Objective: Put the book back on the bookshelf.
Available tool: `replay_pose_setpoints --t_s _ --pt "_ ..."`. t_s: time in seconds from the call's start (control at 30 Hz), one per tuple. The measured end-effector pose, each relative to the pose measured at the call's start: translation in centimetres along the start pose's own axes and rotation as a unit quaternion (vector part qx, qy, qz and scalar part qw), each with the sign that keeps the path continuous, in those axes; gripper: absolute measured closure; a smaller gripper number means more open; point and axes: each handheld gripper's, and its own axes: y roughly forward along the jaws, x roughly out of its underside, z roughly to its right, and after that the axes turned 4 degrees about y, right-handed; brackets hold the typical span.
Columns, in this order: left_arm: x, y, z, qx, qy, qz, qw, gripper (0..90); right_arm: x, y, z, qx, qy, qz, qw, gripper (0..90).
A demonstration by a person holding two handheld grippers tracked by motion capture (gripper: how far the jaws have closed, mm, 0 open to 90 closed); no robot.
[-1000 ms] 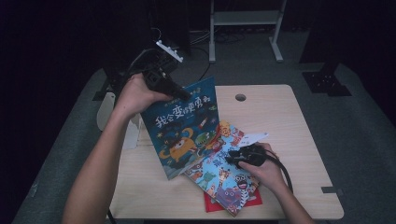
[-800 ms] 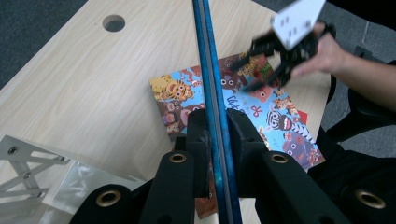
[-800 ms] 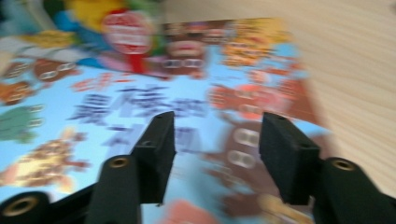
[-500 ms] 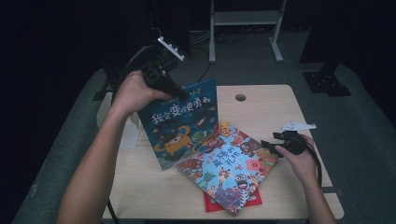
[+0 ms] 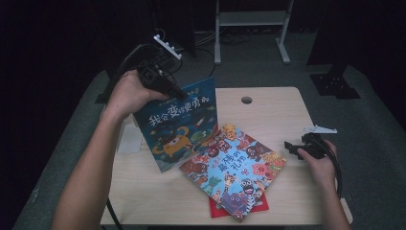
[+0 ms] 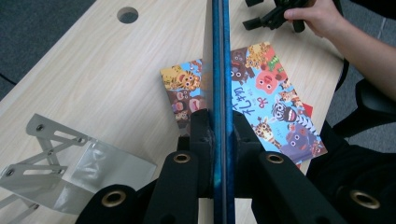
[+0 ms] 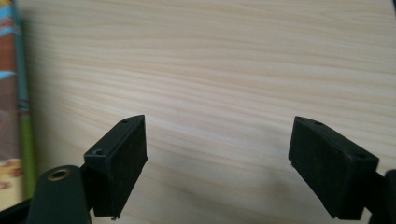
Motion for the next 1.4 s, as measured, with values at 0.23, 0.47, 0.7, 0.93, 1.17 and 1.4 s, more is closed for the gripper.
replay_pose_setpoints --t_s 0.23,0.47,0.7,0.93,1.17,1.4 --pt "0.6 -1.0 0.0 -0.006 -0.006 0.001 1.0000 82.4 0.3 0.6 0.1 0.028 -0.013 -0.016 0.9994 17.2" --pt "1.7 -2.3 -0.4 -0.023 -0.026 0.001 0.9994 82.3 0.5 1.1 0.1 0.029 -0.015 -0.018 0.9993 14.5" --pt "3.0 -3.6 -0.5 -0.021 -0.038 0.004 0.9990 82.3 0.5 1.2 0.1 0.030 -0.015 -0.017 0.9993 14.1" --pt "3.9 -4.6 -0.6 -0.019 -0.040 0.005 0.9990 82.3 0.4 1.2 0.1 0.029 -0.016 -0.017 0.9993 13.9" --pt "5.5 -6.1 -1.1 -0.038 -0.061 0.006 0.9974 82.3 0.4 1.2 0.1 0.027 -0.017 -0.018 0.9993 13.7" --pt "7.2 -7.3 -1.5 -0.053 -0.081 0.005 0.9953 82.3 0.4 1.2 0.1 0.027 -0.018 -0.018 0.9993 13.7"
